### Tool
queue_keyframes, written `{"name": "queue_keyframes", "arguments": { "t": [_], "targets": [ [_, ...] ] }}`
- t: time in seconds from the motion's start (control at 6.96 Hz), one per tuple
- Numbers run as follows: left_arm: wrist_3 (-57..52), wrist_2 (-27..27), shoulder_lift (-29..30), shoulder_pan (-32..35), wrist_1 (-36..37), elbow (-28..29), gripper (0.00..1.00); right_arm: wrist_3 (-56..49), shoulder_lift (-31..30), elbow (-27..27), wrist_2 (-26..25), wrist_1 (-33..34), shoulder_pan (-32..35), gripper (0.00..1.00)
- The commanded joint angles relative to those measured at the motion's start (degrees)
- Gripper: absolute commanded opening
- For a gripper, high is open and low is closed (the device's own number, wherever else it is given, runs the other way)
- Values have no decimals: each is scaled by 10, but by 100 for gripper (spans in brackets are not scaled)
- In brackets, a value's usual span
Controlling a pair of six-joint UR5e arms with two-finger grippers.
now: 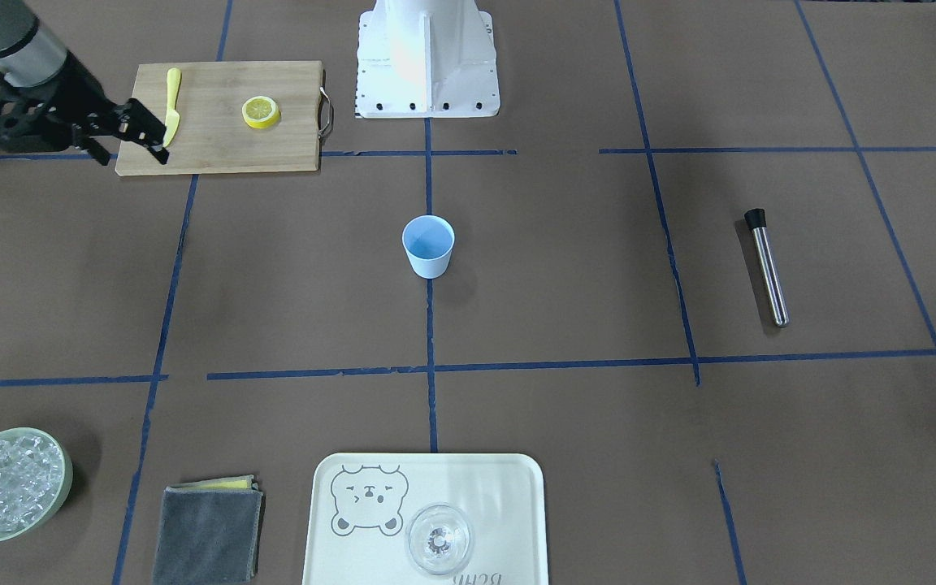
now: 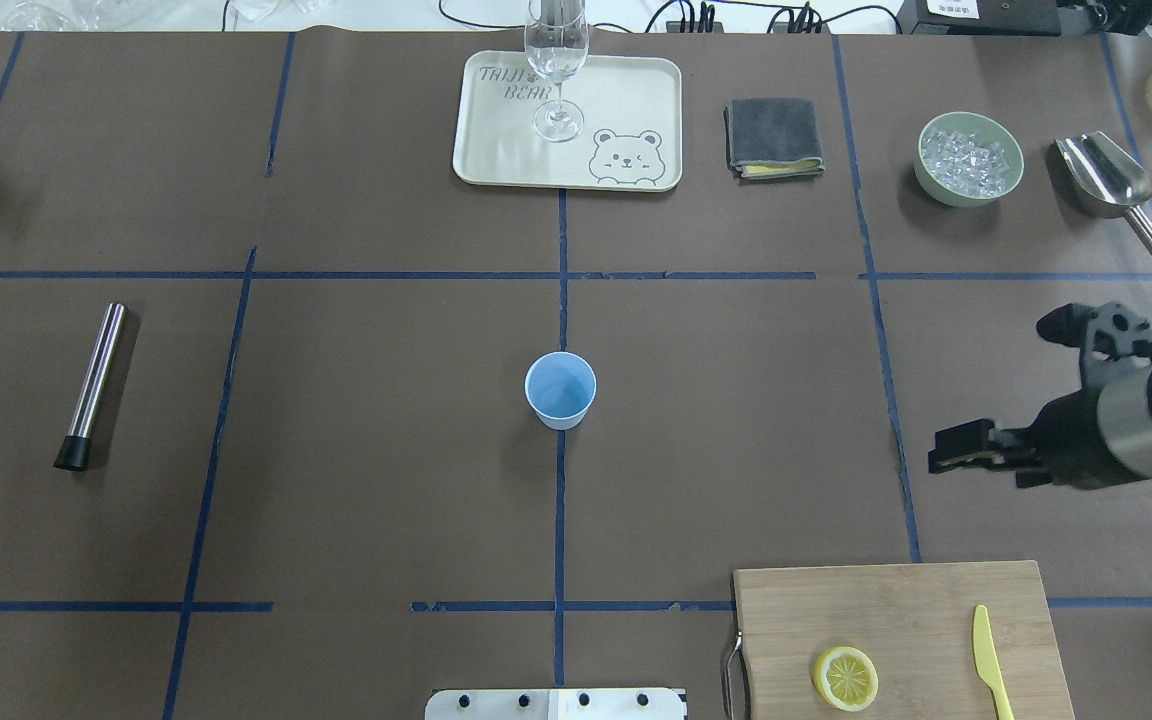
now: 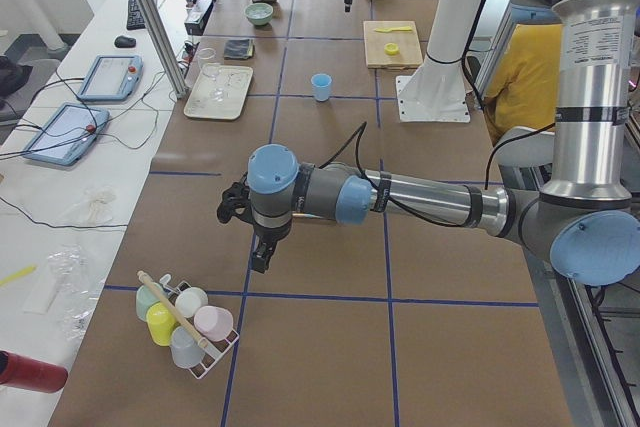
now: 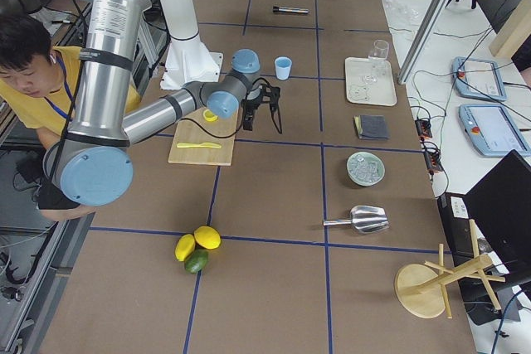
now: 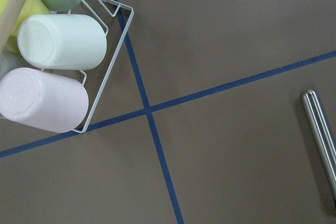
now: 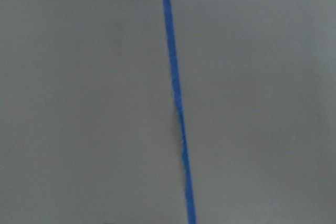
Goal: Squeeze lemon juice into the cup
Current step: 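Move the right gripper down over the lemon slices on the cutting board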
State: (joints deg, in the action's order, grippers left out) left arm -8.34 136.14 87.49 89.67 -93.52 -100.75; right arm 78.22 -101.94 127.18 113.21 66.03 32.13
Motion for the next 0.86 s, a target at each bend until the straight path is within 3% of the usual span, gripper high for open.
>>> {"name": "queue_keyframes", "arguments": {
  "t": [0.0, 0.14, 0.43, 0.72],
  "targets": [
    [0, 0, 0, 1, 0, 1, 100, 179, 18, 35, -191, 5, -216, 100],
    [0, 0, 0, 1, 0, 0, 100, 216, 31, 37, -240, 28, -258, 100],
    [-1, 0, -8, 1, 0, -6, 100, 235, 60, 23, -235, 102, -271, 100],
    [-1, 1, -8, 1, 0, -5, 100, 245, 68, -6, -239, 103, -290, 100]
  ]
}}
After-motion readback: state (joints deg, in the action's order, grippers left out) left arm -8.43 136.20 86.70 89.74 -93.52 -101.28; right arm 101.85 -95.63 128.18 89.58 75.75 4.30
